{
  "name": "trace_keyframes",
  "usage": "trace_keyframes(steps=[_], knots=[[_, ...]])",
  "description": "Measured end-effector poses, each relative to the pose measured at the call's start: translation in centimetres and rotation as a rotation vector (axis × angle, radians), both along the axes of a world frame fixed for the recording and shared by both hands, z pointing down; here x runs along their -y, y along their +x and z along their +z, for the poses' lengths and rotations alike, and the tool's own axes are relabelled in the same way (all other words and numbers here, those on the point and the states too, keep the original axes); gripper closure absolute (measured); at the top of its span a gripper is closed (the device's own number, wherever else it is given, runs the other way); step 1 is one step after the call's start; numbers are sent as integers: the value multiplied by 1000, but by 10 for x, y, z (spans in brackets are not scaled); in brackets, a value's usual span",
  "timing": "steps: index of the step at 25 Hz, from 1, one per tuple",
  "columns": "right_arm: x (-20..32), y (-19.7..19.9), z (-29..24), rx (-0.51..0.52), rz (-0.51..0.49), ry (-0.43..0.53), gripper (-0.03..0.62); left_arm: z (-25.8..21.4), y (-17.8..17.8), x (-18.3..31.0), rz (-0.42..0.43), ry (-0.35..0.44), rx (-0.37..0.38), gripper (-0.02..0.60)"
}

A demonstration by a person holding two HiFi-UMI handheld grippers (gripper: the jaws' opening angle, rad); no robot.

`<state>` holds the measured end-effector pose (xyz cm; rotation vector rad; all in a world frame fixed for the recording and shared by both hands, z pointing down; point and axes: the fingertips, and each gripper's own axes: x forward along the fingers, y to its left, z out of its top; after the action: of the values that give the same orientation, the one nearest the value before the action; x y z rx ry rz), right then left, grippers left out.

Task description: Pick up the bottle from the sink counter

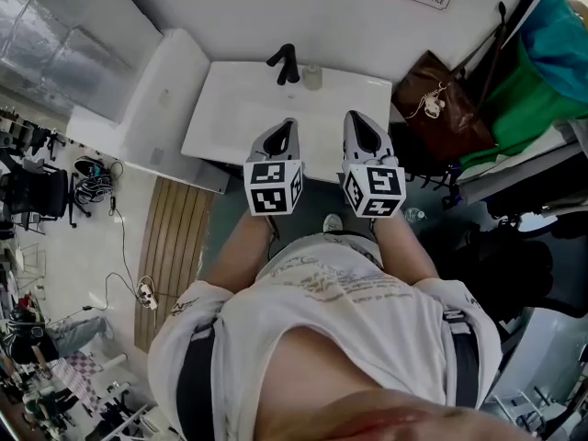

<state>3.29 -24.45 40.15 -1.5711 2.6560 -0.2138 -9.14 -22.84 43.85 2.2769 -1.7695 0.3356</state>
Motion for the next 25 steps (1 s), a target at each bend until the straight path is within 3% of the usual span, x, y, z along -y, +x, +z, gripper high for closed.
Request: trace_keyframes(steps=[13,25], knots=[[65,6,12,5,-73,-37,573,19,7,62,-56,-50,27,560],[97,18,20,-11,40,-65,572,40,5,116,14,-81,20,560]])
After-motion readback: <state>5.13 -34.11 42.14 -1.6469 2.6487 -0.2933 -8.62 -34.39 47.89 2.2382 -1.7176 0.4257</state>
